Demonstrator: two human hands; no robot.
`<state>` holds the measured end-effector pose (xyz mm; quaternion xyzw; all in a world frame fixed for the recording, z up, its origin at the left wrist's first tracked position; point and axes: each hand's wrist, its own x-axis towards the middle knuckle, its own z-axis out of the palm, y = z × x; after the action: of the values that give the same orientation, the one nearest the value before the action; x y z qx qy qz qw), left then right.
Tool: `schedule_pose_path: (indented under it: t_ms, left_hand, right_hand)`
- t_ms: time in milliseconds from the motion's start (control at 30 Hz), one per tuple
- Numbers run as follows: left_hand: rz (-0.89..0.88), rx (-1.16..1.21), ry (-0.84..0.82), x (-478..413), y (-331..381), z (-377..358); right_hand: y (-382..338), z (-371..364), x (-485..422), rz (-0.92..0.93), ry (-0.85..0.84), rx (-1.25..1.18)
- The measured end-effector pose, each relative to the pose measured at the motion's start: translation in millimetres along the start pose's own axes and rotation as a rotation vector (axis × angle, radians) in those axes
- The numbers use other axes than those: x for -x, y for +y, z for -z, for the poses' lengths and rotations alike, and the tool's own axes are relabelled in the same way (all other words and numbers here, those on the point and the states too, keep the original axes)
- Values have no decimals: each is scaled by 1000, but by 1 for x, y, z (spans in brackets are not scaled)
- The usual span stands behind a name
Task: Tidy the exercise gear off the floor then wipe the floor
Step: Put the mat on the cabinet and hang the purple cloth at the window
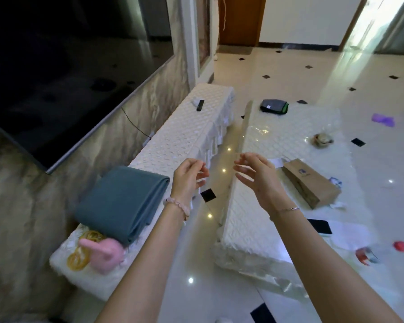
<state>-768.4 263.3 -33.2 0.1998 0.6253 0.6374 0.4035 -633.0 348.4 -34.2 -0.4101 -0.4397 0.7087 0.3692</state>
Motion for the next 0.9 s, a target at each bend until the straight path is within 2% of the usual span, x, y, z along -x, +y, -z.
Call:
schedule_pose_path:
  t_ms: [233,633,900]
  left_hand:
    - [13,-63,-182,49,-17,-47]
    - [100,-164,-446,156,-73,-60]
    - [135,-232,-636,228,-100,-118]
  right_hand:
    - [-5,61,67,78,146,-26]
    - [45,123,215,76,484,-118]
    - [54,198,296,117,673,-217]
